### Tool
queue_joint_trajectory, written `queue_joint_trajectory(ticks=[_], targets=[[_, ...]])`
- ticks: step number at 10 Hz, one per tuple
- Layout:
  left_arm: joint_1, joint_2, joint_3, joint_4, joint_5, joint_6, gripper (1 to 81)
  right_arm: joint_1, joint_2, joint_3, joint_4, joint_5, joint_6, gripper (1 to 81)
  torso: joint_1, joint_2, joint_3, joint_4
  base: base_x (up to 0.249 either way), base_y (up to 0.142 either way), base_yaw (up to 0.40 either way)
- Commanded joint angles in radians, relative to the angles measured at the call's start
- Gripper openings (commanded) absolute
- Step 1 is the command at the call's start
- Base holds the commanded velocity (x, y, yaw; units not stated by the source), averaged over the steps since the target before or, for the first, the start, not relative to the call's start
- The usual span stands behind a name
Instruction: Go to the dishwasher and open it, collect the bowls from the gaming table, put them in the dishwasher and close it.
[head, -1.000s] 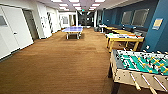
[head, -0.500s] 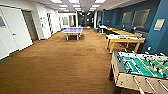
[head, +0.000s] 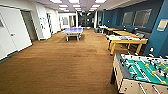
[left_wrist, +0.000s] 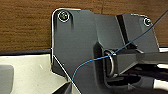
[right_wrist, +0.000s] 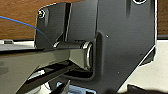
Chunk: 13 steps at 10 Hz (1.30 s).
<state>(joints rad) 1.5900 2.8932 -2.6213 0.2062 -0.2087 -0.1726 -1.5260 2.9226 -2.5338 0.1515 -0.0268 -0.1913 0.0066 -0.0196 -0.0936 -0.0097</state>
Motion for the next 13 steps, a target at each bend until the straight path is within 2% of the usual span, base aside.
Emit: queue_joint_trajectory(ticks=[1, 13], targets=[[-0.035, -0.012, -0.002, 0.001, 0.043, 0.002, 81.1, 0.048, -0.003, 0.009, -0.003, -0.061, -0.004, 81.1, 0.0, 0.0, 0.0, 0.0, 0.226, 0.0, 0.0], [-0.034, -0.009, -0.002, 0.001, 0.051, 0.002, 81.1, 0.048, 0.008, -0.003, -0.003, -0.061, -0.004, 81.1, 0.0, 0.0, 0.0, 0.0, 0.239, 0.0, 0.0]])
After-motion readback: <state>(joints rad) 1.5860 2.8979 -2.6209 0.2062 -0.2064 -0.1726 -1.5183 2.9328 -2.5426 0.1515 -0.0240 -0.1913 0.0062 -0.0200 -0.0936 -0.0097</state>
